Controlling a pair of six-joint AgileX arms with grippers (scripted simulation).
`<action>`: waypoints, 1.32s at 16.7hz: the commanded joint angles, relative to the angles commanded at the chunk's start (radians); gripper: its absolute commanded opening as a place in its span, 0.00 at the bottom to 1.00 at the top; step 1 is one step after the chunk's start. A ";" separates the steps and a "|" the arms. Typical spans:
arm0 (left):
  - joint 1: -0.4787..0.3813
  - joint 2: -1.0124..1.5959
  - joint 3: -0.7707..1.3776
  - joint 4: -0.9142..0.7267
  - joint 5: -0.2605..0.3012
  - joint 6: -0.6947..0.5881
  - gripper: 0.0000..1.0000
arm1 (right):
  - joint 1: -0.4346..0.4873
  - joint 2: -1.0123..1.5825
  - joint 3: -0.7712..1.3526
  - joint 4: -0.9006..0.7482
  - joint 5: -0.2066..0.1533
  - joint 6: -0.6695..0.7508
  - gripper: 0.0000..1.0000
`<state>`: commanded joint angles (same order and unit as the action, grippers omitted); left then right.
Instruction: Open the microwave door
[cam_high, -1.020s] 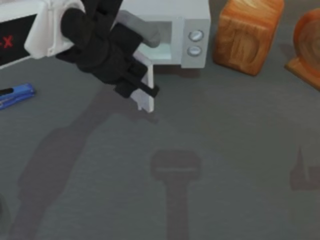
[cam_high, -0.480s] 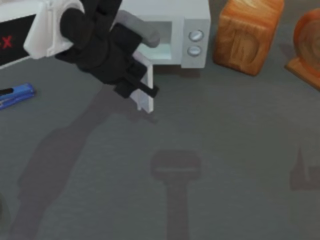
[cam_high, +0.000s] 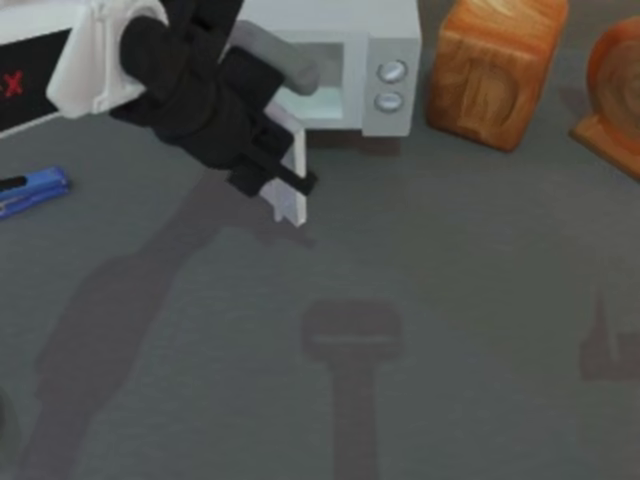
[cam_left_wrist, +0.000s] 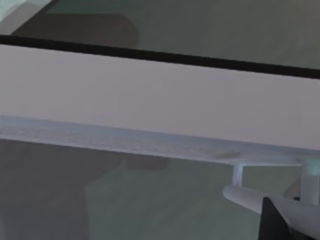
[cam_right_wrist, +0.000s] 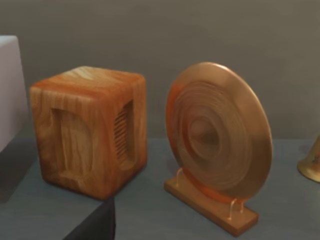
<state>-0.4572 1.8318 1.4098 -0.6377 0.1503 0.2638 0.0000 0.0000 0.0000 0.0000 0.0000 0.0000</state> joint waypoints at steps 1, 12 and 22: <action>0.000 0.000 0.000 0.000 0.000 0.000 0.00 | 0.000 0.000 0.000 0.000 0.000 0.000 1.00; 0.035 -0.025 -0.029 -0.012 0.051 0.093 0.00 | 0.000 0.000 0.000 0.000 0.000 0.000 1.00; 0.036 -0.025 -0.030 -0.013 0.052 0.096 0.00 | 0.000 0.000 0.000 0.000 0.000 0.000 1.00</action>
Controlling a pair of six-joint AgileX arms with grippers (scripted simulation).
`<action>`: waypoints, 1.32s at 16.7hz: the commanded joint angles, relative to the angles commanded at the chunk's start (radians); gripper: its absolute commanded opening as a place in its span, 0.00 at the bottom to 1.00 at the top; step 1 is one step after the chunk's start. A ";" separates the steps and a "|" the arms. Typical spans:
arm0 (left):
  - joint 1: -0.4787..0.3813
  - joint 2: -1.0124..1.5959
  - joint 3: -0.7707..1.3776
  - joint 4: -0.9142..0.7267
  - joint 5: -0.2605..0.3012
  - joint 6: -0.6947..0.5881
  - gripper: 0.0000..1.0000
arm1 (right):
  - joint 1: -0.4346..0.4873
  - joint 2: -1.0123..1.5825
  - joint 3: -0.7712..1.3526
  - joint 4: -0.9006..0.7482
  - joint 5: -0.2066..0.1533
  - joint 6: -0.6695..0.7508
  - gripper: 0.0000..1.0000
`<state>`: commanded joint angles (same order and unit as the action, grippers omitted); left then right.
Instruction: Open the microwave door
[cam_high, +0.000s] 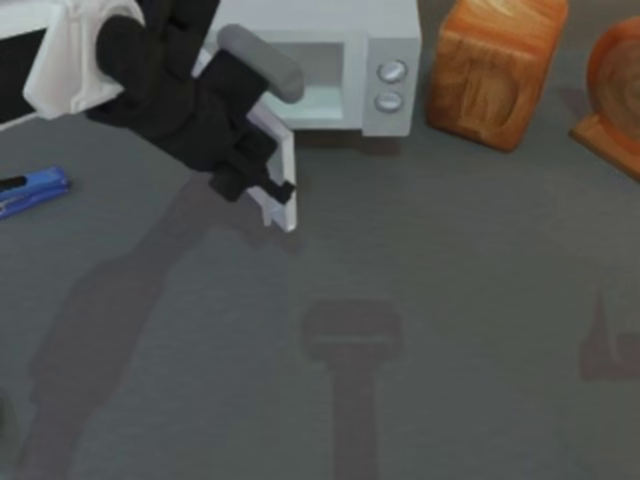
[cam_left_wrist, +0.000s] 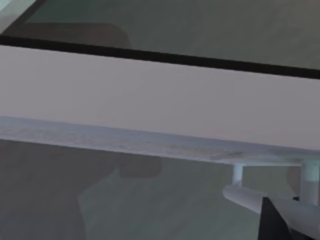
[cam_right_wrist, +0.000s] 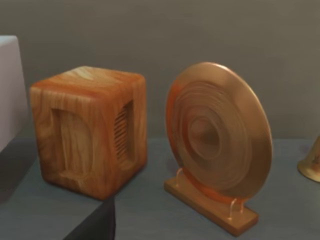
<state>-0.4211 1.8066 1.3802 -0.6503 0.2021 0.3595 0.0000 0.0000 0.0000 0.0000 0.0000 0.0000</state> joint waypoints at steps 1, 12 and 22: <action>0.000 0.000 0.000 0.000 0.000 0.000 0.00 | 0.000 0.000 0.000 0.000 0.000 0.000 1.00; 0.000 0.000 0.000 0.000 0.000 0.000 0.00 | 0.000 0.000 0.000 0.000 0.000 0.000 1.00; 0.033 -0.016 -0.017 -0.019 0.046 0.087 0.00 | 0.000 0.000 0.000 0.000 0.000 0.000 1.00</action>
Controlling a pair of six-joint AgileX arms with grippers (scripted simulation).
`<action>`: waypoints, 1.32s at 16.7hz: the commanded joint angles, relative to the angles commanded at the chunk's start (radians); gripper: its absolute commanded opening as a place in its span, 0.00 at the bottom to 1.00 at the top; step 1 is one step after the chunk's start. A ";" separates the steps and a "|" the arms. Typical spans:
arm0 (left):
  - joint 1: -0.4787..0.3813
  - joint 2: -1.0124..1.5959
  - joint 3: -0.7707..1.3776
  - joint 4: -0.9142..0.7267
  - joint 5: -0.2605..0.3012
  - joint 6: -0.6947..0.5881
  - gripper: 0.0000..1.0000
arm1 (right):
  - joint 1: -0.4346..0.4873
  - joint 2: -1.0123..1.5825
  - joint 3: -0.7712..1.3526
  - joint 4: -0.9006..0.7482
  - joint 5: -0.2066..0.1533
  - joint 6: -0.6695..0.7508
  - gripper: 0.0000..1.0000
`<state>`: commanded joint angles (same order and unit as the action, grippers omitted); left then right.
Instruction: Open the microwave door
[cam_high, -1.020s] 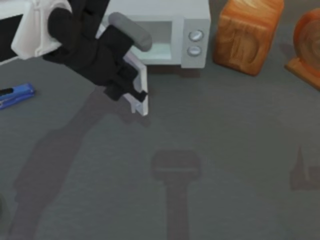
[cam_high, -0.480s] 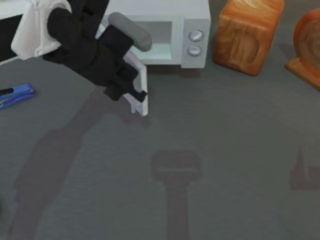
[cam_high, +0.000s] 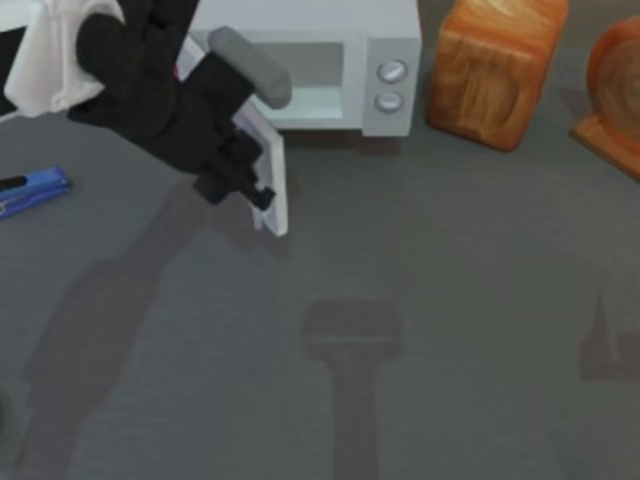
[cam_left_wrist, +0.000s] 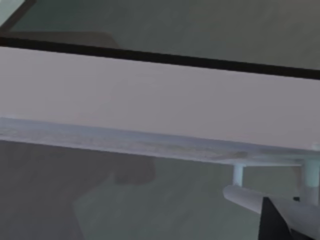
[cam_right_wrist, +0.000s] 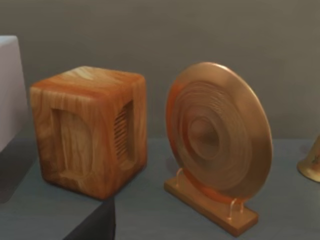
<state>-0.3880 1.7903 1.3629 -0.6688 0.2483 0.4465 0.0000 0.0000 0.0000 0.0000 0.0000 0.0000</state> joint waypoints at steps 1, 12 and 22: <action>0.006 -0.002 -0.002 -0.003 0.006 0.013 0.00 | 0.000 0.000 0.000 0.000 0.000 0.000 1.00; 0.008 -0.003 -0.003 -0.004 0.008 0.018 0.00 | 0.000 0.000 0.000 0.000 0.000 0.000 1.00; 0.008 -0.003 -0.003 -0.004 0.008 0.018 0.00 | 0.000 0.000 0.000 0.000 0.000 0.000 1.00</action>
<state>-0.3803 1.7875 1.3595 -0.6729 0.2560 0.4649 0.0000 0.0000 0.0000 0.0000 0.0000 0.0000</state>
